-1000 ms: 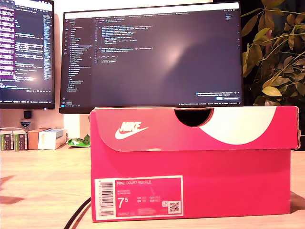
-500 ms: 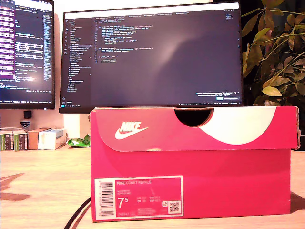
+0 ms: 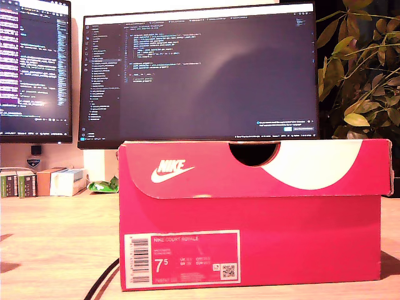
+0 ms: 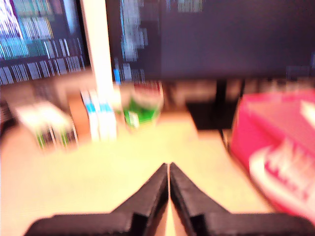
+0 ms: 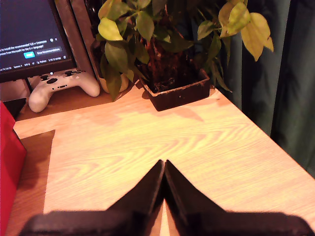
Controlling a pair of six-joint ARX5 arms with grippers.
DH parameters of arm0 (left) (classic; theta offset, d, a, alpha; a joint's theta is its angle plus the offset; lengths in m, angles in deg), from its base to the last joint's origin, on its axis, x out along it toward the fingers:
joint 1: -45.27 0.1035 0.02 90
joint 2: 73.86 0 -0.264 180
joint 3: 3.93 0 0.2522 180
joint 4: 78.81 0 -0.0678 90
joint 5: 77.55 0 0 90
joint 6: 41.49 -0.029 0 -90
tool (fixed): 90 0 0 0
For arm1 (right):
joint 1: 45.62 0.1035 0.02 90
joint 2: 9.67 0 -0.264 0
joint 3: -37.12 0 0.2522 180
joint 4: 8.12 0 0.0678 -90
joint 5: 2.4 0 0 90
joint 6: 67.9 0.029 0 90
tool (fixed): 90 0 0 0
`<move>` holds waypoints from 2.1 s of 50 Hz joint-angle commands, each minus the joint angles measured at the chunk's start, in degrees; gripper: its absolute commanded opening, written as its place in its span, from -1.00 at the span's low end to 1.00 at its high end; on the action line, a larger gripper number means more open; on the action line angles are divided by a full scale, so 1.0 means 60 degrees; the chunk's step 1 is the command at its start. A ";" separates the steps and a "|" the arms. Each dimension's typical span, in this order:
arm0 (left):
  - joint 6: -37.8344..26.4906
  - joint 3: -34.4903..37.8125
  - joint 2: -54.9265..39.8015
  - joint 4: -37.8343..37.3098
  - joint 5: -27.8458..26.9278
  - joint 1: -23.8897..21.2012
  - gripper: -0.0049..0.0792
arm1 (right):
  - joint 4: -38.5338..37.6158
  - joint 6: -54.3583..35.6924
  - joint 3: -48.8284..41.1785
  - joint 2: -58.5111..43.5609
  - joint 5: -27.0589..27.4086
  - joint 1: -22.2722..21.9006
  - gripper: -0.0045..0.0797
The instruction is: Close the red shoebox by pushing the lid with your left arm and holding the box in place with your right arm
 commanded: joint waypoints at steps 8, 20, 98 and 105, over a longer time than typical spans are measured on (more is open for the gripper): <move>0.0007 0.0703 0.0229 0.0415 -0.0018 -0.0040 -0.93 | -0.0310 -0.0033 -0.0379 0.0000 -0.0080 0.0149 -0.92; 0.0076 0.1198 0.0750 0.0382 -0.0018 -0.0040 -0.93 | -0.0616 -0.0073 -0.0885 0.0000 -0.0069 0.0477 -0.92; 0.0171 0.1712 0.1402 -0.1457 0.0066 -0.0510 -0.93 | 0.0452 -0.0430 -0.1468 0.0703 0.0040 0.0710 -0.92; 0.0171 0.1712 0.2102 -0.2025 0.0058 -0.0364 -0.93 | 0.0572 -0.0430 -0.1468 0.1118 0.0022 0.0707 -0.92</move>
